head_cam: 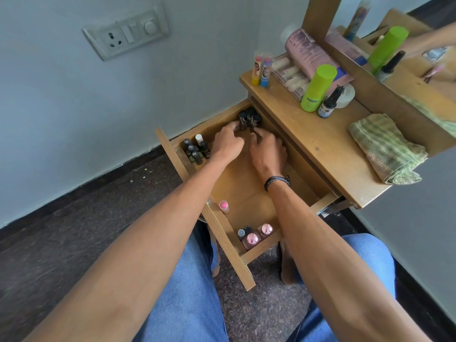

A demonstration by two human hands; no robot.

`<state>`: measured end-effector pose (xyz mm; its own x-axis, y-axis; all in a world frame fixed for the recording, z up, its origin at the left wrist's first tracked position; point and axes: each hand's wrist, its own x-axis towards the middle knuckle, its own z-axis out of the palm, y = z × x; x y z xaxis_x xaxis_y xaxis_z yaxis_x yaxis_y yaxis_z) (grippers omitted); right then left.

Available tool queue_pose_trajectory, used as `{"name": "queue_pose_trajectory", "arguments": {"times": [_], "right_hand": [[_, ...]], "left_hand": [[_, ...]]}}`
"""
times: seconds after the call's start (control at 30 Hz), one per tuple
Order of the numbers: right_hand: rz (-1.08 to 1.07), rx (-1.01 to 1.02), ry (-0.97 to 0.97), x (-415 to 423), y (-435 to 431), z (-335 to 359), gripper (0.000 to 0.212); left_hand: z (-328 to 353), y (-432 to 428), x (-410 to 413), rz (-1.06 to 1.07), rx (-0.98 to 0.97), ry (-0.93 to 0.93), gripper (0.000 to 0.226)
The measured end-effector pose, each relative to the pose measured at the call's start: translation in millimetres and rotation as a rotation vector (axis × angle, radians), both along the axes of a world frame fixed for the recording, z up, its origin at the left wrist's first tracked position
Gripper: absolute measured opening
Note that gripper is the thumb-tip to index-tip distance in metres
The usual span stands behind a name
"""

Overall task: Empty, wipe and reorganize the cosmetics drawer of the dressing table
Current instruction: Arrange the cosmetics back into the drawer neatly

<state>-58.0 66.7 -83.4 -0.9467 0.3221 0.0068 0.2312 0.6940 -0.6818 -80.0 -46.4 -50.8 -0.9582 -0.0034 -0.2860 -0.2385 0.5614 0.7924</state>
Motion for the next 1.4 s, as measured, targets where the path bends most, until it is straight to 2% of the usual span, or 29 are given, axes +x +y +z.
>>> {"name": "queue_pose_trajectory", "arguments": {"times": [0.23, 0.47, 0.63, 0.9, 1.4], "right_hand": [[0.013, 0.025, -0.005, 0.2, -1.0, 0.0, 0.039], [-0.063, 0.013, 0.058, 1.9, -1.7, 4.8, 0.034], [0.01, 0.001, 0.127, 4.3, -4.6, 6.9, 0.037], [0.034, -0.019, 0.089, 2.8, -2.2, 6.9, 0.043], [0.081, 0.018, 0.078, 2.8, -1.7, 8.2, 0.039]], "left_hand": [[0.8, -0.7, 0.2, -0.008, 0.023, -0.014, 0.06], [2.0, -0.4, 1.1, 0.063, -0.014, 0.037, 0.056], [1.8, 0.4, 1.2, 0.034, 0.007, 0.031, 0.058], [-0.6, -0.3, -1.0, 0.016, 0.009, 0.025, 0.059], [-0.5, 1.2, -1.3, 0.036, -0.028, 0.062, 0.053]]}}
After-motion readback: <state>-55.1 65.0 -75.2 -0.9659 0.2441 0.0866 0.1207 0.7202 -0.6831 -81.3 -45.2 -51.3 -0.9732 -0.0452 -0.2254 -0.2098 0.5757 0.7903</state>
